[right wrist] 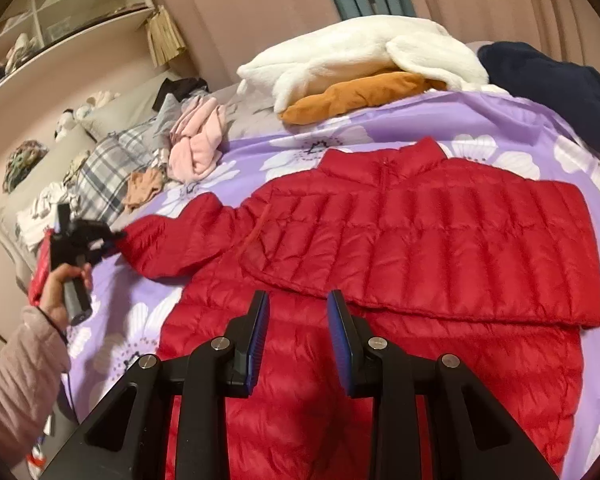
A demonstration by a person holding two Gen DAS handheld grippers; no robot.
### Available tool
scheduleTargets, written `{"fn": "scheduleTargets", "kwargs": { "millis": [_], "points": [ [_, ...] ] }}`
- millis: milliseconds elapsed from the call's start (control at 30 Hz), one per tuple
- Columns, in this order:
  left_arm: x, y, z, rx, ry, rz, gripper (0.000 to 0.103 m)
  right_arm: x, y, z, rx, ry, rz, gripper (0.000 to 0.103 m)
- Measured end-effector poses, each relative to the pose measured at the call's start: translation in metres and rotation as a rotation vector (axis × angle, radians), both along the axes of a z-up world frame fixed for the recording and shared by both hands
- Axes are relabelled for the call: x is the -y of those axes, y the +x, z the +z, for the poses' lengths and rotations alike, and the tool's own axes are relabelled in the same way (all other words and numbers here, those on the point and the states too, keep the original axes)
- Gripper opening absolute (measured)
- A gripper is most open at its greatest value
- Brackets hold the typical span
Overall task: Fold large clothes
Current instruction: 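Move the left tool to the other red sleeve, then grasp the sleeve with the left tool, fold it across the body, release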
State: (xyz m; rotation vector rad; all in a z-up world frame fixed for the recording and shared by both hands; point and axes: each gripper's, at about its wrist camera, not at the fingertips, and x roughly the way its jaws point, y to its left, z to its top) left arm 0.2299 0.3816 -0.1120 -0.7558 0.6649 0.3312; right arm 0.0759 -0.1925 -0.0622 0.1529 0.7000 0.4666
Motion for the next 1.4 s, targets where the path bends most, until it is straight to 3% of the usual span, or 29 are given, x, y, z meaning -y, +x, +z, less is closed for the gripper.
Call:
{"fn": "scheduleTargets", "kwargs": {
  "millis": [167,367,567,733,833,900,967,1033,1067,1167,1400],
  "points": [
    [0.066,0.004,0.055,0.086,0.174,-0.136,0.009,0.012,-0.01,0.002,0.005,0.03,-0.017,0.031],
    [0.156,0.006,0.1,0.155,0.334,-0.313,0.009,0.036,-0.022,0.004,0.013,0.075,-0.055,0.031],
    [0.276,0.001,0.108,0.172,0.535,-0.581,0.009,0.075,-0.032,0.0,0.0,0.141,-0.132,0.031],
    [0.347,0.007,0.073,0.113,0.561,-0.761,0.013,0.108,-0.038,-0.008,-0.031,0.192,-0.209,0.031],
    [0.373,0.013,0.053,0.076,0.508,-0.864,0.014,0.123,-0.041,-0.012,-0.037,0.203,-0.244,0.04],
    [0.392,0.015,0.042,0.051,0.514,-0.92,0.014,0.131,-0.041,-0.015,-0.041,0.215,-0.267,0.043],
    [0.41,0.015,0.031,0.039,0.51,-1.02,0.025,0.141,-0.041,-0.018,-0.054,0.243,-0.291,0.044],
    [0.428,0.008,0.023,0.028,0.582,-1.077,0.053,0.149,-0.041,-0.021,-0.065,0.273,-0.314,0.044],
    [0.435,0.003,0.022,0.036,0.618,-1.097,0.055,0.153,-0.04,-0.022,-0.07,0.294,-0.328,0.044],
    [0.437,-0.004,0.021,0.054,0.62,-1.138,0.057,0.162,-0.037,-0.026,-0.084,0.331,-0.354,0.044],
    [0.401,-0.026,0.025,0.058,0.582,-1.091,0.065,0.166,-0.03,-0.029,-0.116,0.378,-0.345,0.045]
  ]
}}
